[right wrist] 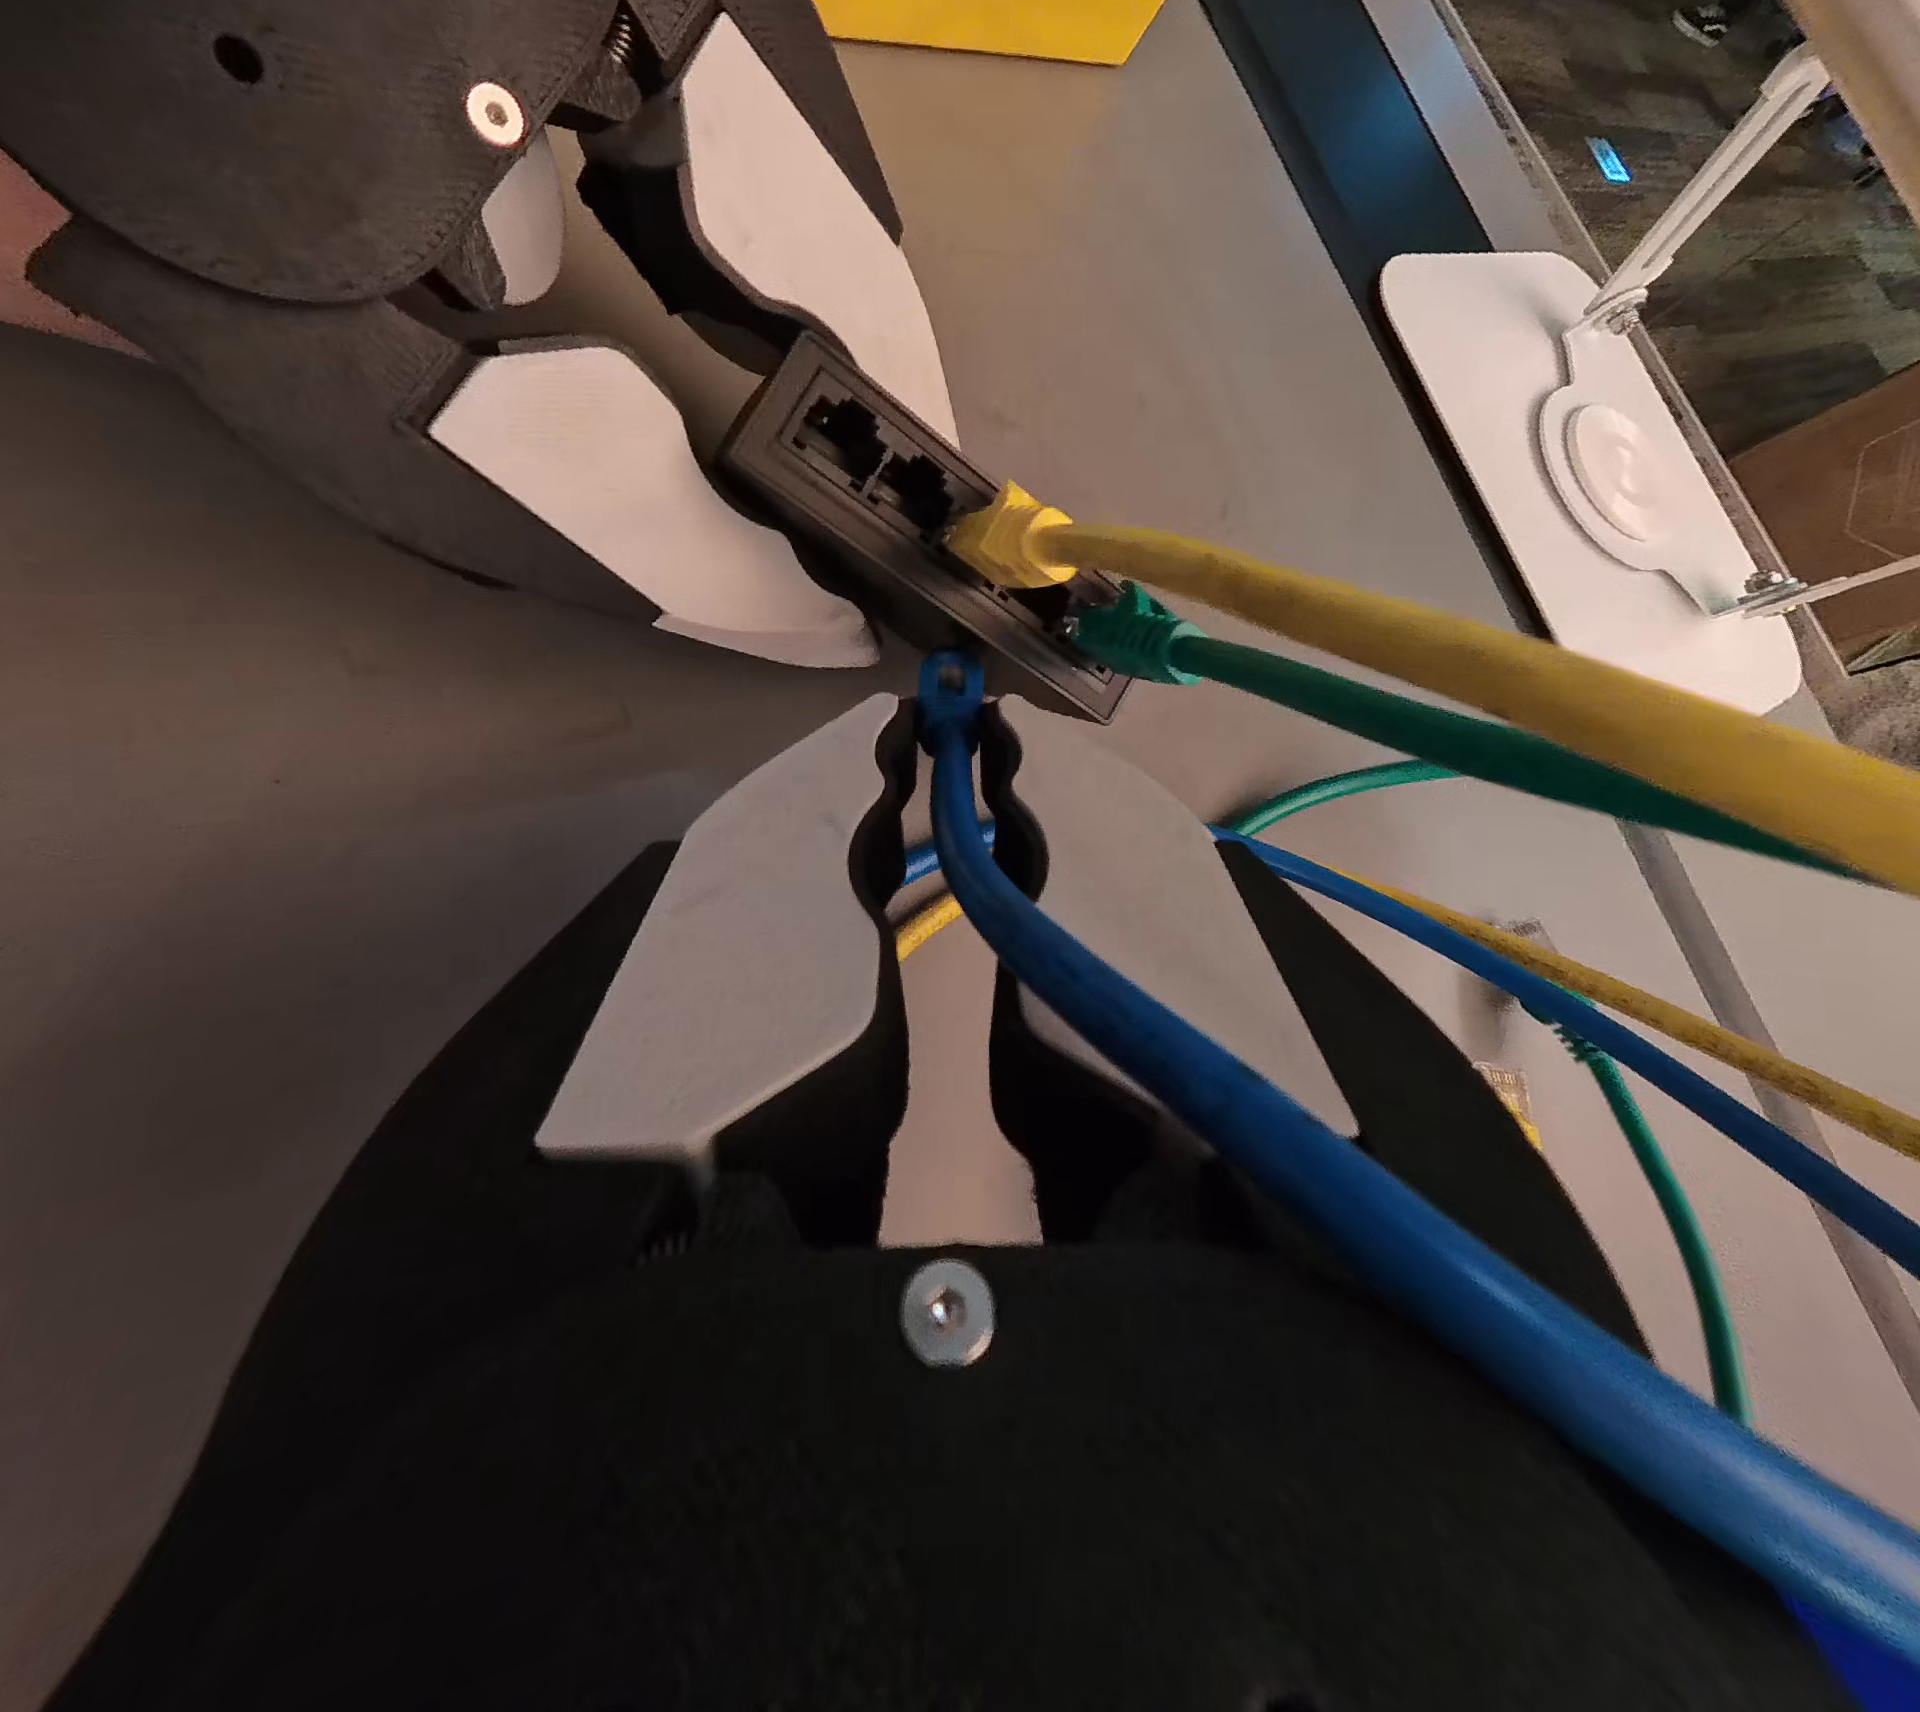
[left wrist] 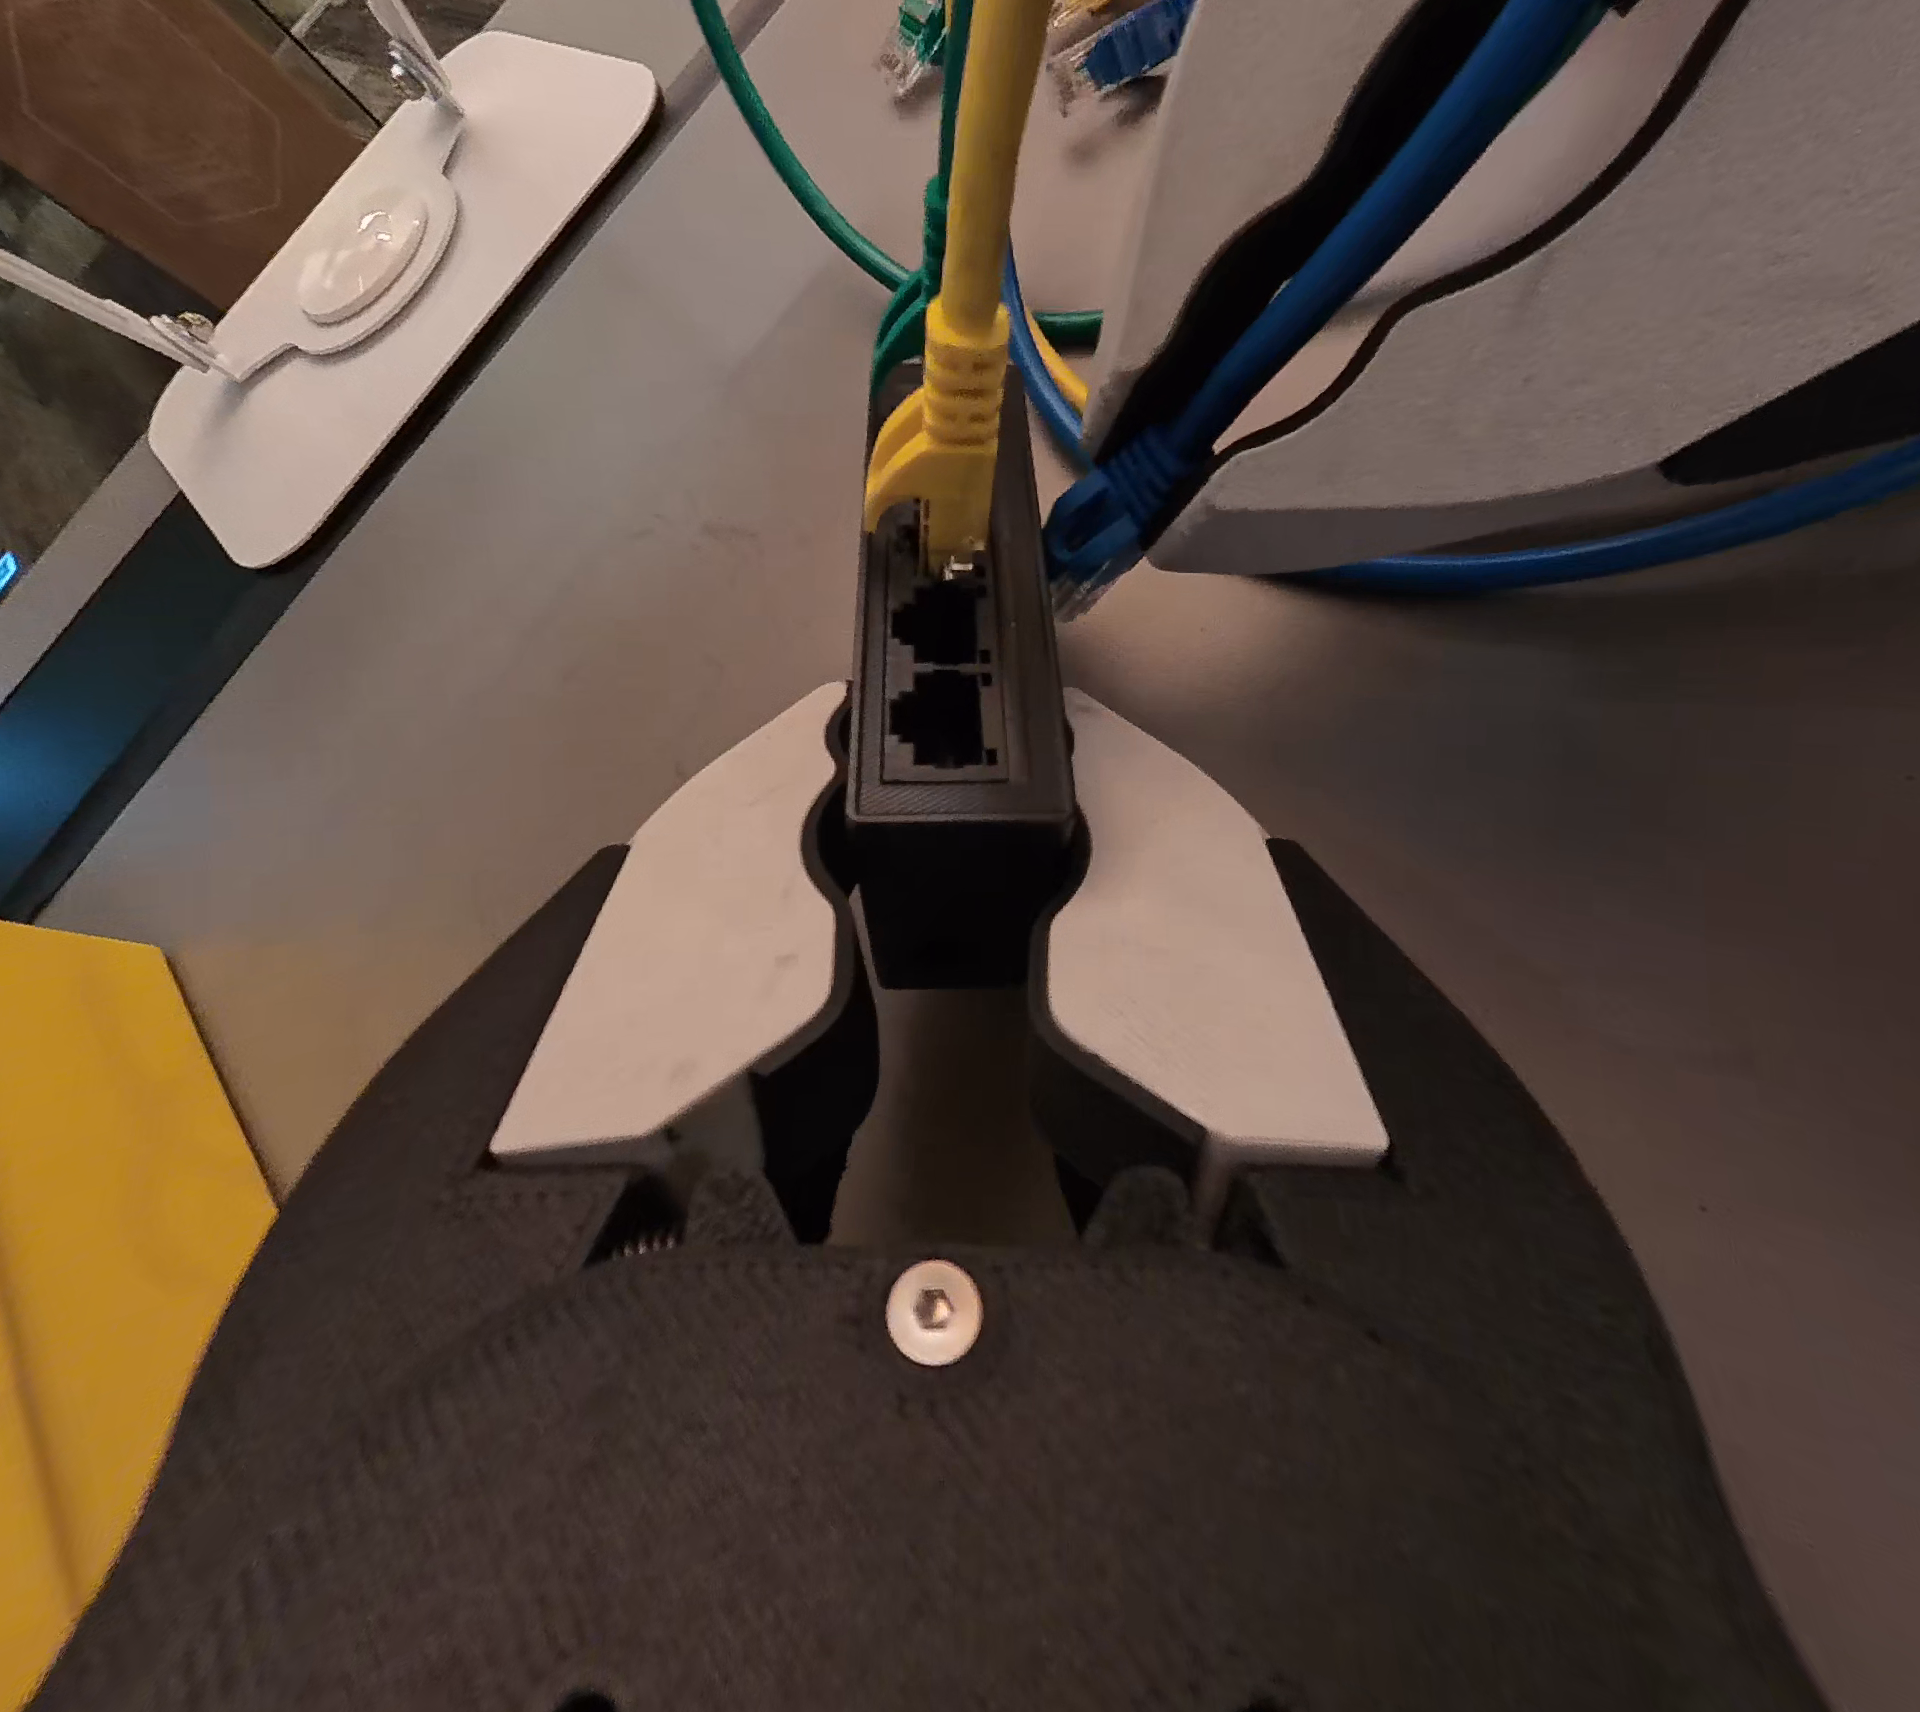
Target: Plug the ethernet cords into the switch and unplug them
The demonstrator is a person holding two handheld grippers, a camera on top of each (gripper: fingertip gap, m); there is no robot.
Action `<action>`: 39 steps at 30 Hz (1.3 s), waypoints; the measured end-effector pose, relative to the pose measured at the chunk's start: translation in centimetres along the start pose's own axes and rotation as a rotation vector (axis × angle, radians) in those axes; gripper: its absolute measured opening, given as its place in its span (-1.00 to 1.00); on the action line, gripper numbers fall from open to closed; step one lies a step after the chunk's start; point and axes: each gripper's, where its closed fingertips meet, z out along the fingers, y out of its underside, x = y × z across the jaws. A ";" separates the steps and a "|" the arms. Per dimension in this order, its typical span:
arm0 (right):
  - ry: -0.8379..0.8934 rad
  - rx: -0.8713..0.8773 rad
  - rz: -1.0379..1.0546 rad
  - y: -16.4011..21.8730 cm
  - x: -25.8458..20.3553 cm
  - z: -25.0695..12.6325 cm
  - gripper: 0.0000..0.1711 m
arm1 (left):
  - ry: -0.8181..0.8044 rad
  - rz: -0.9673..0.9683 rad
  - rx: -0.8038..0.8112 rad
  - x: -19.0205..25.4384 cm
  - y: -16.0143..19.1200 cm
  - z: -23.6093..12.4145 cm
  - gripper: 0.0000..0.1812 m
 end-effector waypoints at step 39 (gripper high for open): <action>0.116 0.608 0.122 -9.9 4.7 -11.4 -0.86 | -0.368 0.122 0.336 -9.9 -9.2 -6.3 -0.68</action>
